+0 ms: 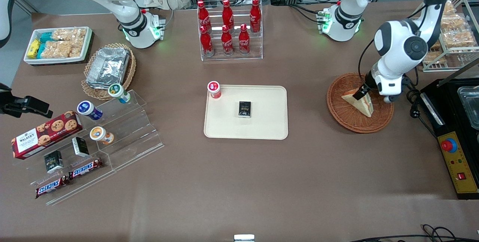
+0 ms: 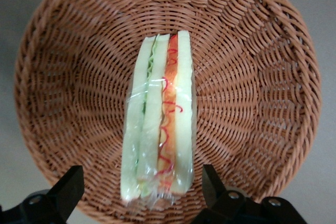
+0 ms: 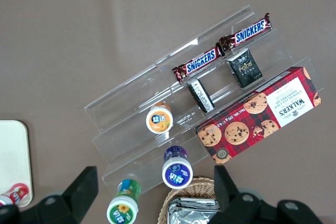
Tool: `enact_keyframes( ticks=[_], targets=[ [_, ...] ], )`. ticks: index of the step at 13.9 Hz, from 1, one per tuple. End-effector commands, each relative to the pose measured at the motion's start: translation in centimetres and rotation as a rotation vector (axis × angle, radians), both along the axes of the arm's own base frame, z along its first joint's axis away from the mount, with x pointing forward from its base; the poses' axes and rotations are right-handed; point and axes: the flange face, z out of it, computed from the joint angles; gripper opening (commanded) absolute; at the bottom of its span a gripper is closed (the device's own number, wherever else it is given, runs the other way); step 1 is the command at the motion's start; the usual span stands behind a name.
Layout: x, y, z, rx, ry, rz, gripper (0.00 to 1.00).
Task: Place sandwich from basket to tray
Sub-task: 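Lower the left gripper and grasp the wrapped sandwich in the basket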
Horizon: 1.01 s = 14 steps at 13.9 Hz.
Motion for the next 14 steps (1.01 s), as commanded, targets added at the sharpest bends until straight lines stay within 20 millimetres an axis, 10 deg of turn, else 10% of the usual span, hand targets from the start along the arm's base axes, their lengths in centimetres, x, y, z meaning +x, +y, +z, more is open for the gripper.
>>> enact_keyframes(
  ticks=[1, 5, 6, 9, 14],
  targets=[
    [0.2, -0.1, -1.7, 0.01, -0.006, -0.001, 0.98],
    [0.7, 0.0, -2.4, 0.016, -0.021, -0.024, 0.09],
    [0.8, 0.0, -2.1, 0.027, -0.029, -0.05, 0.0],
    [1.2, -1.4, 1.6, 0.04, -0.062, -0.084, 0.0],
    [3.0, -12.9, 12.7, 0.087, 0.067, -0.374, 0.0]
  ],
)
